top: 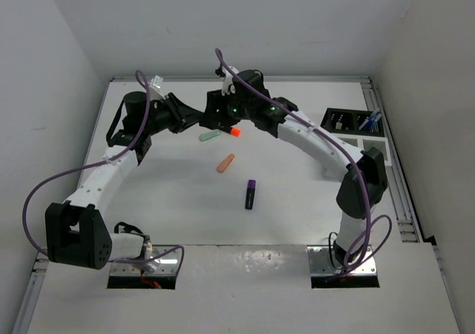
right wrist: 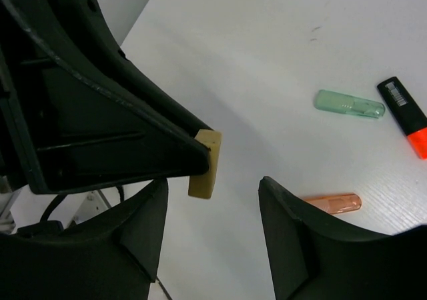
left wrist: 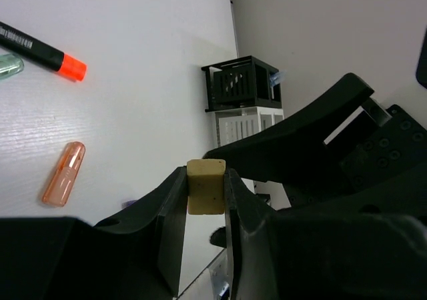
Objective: Sort the stationery into containers
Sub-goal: Pass the stationery from the left arm to the right, then place the stationery into the container
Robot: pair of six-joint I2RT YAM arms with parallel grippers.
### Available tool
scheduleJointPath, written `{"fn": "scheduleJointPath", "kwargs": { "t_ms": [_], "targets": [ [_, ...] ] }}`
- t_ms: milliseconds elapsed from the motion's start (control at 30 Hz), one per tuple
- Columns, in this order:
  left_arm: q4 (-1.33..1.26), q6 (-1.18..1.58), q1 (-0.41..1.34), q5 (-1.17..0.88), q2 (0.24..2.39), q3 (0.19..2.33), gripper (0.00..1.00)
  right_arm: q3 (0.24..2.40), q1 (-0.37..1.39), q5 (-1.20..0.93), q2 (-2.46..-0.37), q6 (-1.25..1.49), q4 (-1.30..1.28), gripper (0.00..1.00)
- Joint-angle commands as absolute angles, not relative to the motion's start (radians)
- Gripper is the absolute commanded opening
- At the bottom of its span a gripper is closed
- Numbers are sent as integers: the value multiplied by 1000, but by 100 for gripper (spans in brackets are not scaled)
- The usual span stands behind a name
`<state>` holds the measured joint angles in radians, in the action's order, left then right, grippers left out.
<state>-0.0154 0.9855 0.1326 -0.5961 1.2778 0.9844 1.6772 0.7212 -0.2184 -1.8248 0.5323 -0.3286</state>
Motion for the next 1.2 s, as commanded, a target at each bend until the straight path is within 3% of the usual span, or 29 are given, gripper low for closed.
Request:
{"fn": "scheduleJointPath", "kwargs": {
  "t_ms": [0,133,233,267,367,467,500,533,733,900,1033,1167],
  "targets": [
    [-93,1017,143,-624,1232,974,0,1721,732,-207,-1841,540,-281,56],
    [-123,1029,150,-643,1223,956,1,1717,732,-180,-1851,528,-275,40],
    [-153,1043,149,-653,1218,943,4,1717,733,-176,-1852,511,-267,19],
    [-159,1045,149,-655,1213,939,6,1715,733,-178,-1848,496,-265,9],
    [-160,1032,146,-653,1207,930,18,1707,730,-167,-1824,447,-270,0],
    [-147,1025,135,-640,1203,916,47,1671,701,-190,-1775,413,-281,0],
    [-132,1016,120,-634,1203,923,77,1655,675,-199,-1760,405,-290,0],
    [-108,999,112,-606,1203,933,100,1625,660,-213,-1723,385,-299,0],
    [200,552,121,-470,1232,1126,100,1401,438,-267,-1490,259,-371,0],
    [368,232,216,-250,1308,1250,100,1267,129,-322,-1367,137,-425,0],
    [411,131,276,-204,1365,1258,100,1301,-70,-336,-1414,66,-564,0],
    [391,98,305,-164,1384,1223,100,1379,-146,-347,-1525,19,-661,0]
  ]
}}
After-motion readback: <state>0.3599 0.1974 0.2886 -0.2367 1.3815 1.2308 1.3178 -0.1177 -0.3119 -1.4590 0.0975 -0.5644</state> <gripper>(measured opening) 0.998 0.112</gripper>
